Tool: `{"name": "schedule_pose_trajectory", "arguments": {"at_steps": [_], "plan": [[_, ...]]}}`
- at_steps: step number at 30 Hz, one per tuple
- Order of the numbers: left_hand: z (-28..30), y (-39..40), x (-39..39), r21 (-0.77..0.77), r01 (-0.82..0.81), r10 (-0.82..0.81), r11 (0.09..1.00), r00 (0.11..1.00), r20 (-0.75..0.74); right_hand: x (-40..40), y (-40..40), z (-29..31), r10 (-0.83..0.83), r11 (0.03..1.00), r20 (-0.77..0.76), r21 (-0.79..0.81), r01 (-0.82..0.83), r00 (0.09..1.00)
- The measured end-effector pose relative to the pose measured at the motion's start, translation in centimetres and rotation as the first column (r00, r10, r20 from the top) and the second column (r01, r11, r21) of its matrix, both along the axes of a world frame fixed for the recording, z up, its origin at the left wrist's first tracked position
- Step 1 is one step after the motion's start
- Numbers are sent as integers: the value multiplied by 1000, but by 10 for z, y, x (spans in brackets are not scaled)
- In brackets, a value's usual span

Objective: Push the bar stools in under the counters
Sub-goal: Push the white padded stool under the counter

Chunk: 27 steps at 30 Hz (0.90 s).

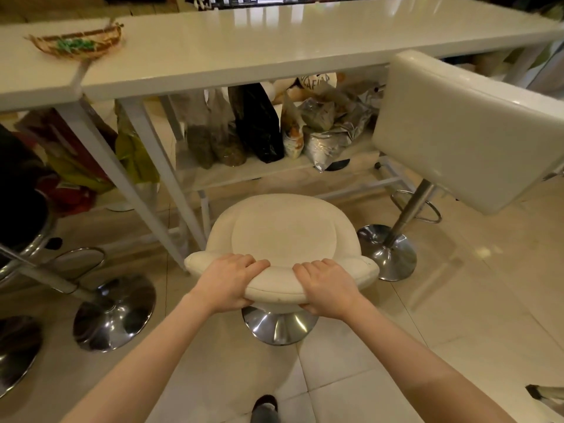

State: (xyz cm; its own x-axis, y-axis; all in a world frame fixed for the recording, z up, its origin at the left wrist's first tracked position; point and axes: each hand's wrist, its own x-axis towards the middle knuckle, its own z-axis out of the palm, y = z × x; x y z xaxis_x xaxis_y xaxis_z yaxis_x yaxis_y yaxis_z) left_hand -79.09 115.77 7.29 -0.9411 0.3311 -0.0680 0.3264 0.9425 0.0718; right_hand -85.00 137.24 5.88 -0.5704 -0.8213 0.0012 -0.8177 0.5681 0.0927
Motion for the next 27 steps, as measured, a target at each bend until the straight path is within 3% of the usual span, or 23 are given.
{"name": "schedule_pose_trajectory", "arguments": {"at_steps": [17, 27], "plan": [[1, -77, -118, -18, 33, -33, 999, 999, -21, -111, -76, -1, 28, 999, -75, 20, -26, 997], [-5, -101, -162, -6, 5, -5, 1000, 1000, -23, -155, -98, 2, -5, 1000, -3, 28, 5, 1000]]}}
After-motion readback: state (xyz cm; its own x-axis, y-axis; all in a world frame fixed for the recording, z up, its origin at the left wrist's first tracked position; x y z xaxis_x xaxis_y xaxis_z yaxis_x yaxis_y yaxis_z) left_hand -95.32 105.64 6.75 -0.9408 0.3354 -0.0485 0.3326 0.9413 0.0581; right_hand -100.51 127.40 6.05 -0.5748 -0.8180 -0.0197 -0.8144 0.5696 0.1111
